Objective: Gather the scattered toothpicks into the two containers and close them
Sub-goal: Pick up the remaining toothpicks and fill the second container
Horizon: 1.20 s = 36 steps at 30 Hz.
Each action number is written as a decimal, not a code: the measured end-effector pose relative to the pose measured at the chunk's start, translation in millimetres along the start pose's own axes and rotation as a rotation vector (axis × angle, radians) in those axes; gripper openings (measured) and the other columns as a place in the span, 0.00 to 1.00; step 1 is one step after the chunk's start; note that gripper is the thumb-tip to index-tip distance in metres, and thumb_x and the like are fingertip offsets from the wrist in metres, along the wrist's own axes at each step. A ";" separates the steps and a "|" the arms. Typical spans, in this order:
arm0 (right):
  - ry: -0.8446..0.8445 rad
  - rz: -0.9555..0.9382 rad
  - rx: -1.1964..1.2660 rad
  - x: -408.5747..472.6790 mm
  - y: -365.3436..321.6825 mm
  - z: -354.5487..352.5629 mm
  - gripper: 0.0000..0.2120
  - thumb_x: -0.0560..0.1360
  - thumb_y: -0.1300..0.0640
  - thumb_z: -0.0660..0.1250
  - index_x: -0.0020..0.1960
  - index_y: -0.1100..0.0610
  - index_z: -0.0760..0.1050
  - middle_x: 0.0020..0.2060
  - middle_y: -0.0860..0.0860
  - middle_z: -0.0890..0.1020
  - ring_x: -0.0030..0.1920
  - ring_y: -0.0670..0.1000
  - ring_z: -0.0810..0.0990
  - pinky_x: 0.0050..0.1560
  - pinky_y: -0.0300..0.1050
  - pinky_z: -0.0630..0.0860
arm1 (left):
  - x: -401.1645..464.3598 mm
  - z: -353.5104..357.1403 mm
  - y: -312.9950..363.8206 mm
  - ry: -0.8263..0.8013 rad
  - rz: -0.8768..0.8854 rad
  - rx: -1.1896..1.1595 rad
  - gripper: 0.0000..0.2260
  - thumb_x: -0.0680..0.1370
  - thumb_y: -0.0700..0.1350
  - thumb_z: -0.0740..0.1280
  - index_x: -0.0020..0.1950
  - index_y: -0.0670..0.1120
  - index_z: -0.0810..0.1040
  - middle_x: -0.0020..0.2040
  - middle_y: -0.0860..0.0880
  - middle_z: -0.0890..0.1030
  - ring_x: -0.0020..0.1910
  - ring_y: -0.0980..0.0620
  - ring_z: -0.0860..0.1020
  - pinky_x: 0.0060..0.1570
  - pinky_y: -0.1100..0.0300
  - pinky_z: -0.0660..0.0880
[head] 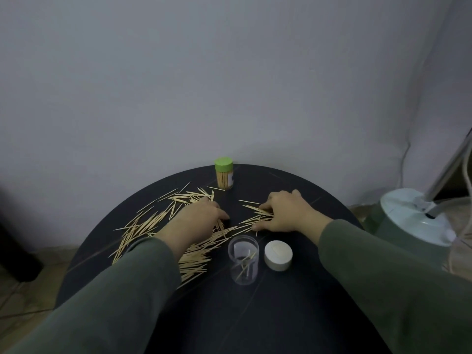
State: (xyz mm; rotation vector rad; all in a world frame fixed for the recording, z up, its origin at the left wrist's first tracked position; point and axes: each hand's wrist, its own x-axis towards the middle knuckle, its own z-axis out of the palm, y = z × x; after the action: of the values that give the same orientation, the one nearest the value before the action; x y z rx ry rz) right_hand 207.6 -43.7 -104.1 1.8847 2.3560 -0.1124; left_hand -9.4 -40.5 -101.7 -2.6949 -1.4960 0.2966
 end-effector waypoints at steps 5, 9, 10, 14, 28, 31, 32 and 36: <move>0.037 -0.055 0.009 0.0 -1.2 0.3 0.33 0.73 0.31 0.61 0.74 0.47 0.66 0.68 0.50 0.70 0.67 0.53 0.68 0.68 0.56 0.62 | -3.9 -5.7 -5.6 -0.054 0.029 -0.095 0.26 0.78 0.41 0.65 0.73 0.58 0.67 0.73 0.54 0.67 0.71 0.51 0.62 0.71 0.50 0.63; 0.036 -0.150 0.007 -0.6 5.3 -0.7 0.34 0.72 0.32 0.64 0.75 0.42 0.62 0.68 0.49 0.68 0.68 0.51 0.65 0.67 0.53 0.60 | -5.9 -4.5 -5.5 -0.106 0.031 -0.139 0.27 0.76 0.53 0.69 0.74 0.58 0.65 0.74 0.54 0.66 0.74 0.50 0.59 0.73 0.47 0.60; 0.043 -0.190 0.035 -1.3 7.3 -1.3 0.32 0.73 0.35 0.66 0.74 0.41 0.63 0.67 0.48 0.68 0.67 0.50 0.65 0.67 0.52 0.60 | -6.1 -3.7 -5.3 -0.101 0.041 -0.129 0.27 0.76 0.52 0.69 0.74 0.58 0.65 0.74 0.54 0.66 0.74 0.50 0.60 0.73 0.47 0.60; 0.089 -0.331 0.147 -0.3 10.4 0.1 0.19 0.74 0.49 0.71 0.64 0.38 0.73 0.64 0.43 0.68 0.64 0.46 0.66 0.68 0.47 0.61 | -2.5 0.1 -5.0 -0.045 0.063 -0.127 0.24 0.78 0.51 0.67 0.73 0.58 0.67 0.72 0.56 0.68 0.72 0.52 0.62 0.71 0.49 0.62; 0.117 -0.164 0.105 17.2 -0.2 3.9 0.24 0.75 0.43 0.68 0.68 0.45 0.70 0.70 0.45 0.68 0.69 0.50 0.65 0.69 0.54 0.61 | 3.1 6.2 -18.6 -0.028 -0.056 -0.159 0.25 0.77 0.58 0.66 0.73 0.56 0.68 0.72 0.53 0.68 0.72 0.51 0.62 0.71 0.48 0.63; 0.064 -0.131 0.051 20.6 -2.1 4.7 0.29 0.77 0.42 0.65 0.75 0.48 0.62 0.73 0.47 0.67 0.70 0.52 0.64 0.70 0.56 0.59 | 2.5 8.0 -16.9 -0.006 -0.046 -0.143 0.22 0.78 0.58 0.64 0.72 0.56 0.70 0.70 0.53 0.69 0.70 0.52 0.64 0.70 0.51 0.65; 0.068 -0.127 0.035 21.4 -2.7 5.1 0.29 0.77 0.42 0.64 0.75 0.48 0.62 0.72 0.48 0.67 0.70 0.52 0.64 0.70 0.56 0.58 | 3.1 8.1 -14.9 0.012 -0.036 -0.121 0.21 0.79 0.58 0.63 0.72 0.55 0.70 0.69 0.53 0.70 0.69 0.53 0.65 0.69 0.52 0.66; 0.109 -0.136 0.018 20.7 -6.9 6.5 0.23 0.79 0.44 0.61 0.73 0.47 0.67 0.68 0.48 0.71 0.67 0.52 0.66 0.67 0.54 0.59 | 5.9 6.9 -5.4 0.084 -0.014 -0.045 0.16 0.82 0.54 0.60 0.69 0.55 0.74 0.65 0.52 0.73 0.65 0.52 0.69 0.60 0.56 0.70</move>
State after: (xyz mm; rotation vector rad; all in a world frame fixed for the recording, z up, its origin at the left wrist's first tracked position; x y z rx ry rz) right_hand 196.8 -26.1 -113.5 1.7800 2.5632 -0.0446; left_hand -12.2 -33.1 -108.6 -2.6930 -1.5156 0.1495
